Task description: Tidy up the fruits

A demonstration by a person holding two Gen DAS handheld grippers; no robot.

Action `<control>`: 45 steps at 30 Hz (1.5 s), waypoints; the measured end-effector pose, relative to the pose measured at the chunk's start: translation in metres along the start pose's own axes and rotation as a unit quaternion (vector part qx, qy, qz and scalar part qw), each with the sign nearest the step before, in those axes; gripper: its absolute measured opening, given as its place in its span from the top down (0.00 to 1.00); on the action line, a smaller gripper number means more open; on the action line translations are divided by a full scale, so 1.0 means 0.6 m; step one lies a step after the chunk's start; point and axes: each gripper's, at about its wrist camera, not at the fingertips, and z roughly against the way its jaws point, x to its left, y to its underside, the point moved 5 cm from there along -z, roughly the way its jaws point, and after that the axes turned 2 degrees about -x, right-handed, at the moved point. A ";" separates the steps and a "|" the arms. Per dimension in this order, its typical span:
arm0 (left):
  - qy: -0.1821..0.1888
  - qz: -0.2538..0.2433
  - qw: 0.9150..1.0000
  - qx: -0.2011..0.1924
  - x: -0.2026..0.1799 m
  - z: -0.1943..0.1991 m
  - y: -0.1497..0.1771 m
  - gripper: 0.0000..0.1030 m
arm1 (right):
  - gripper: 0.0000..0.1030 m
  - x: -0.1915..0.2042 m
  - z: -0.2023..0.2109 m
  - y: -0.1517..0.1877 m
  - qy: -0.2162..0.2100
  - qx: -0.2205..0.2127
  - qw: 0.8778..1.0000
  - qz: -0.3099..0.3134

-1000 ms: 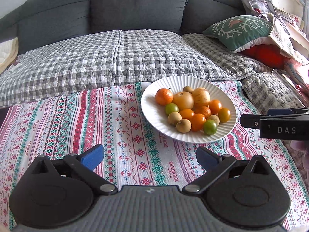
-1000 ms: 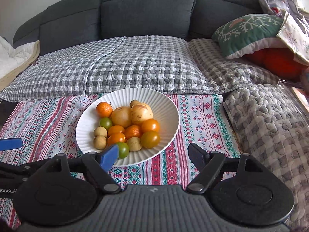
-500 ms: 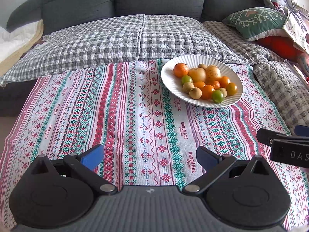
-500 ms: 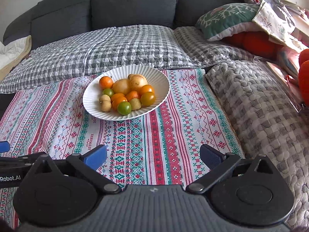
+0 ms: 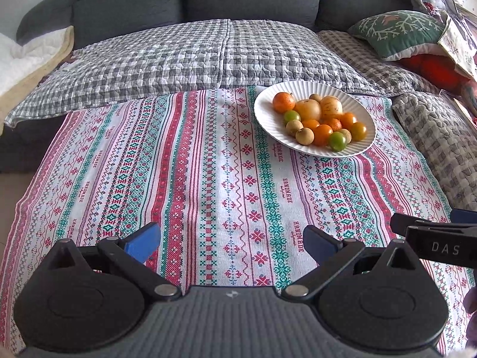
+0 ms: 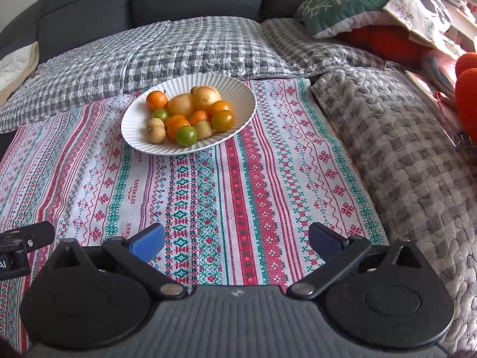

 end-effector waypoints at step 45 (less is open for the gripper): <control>0.002 -0.015 0.999 0.031 -0.006 -0.012 0.017 0.07 | 0.00 0.004 -0.003 0.007 0.018 0.002 0.999 0.037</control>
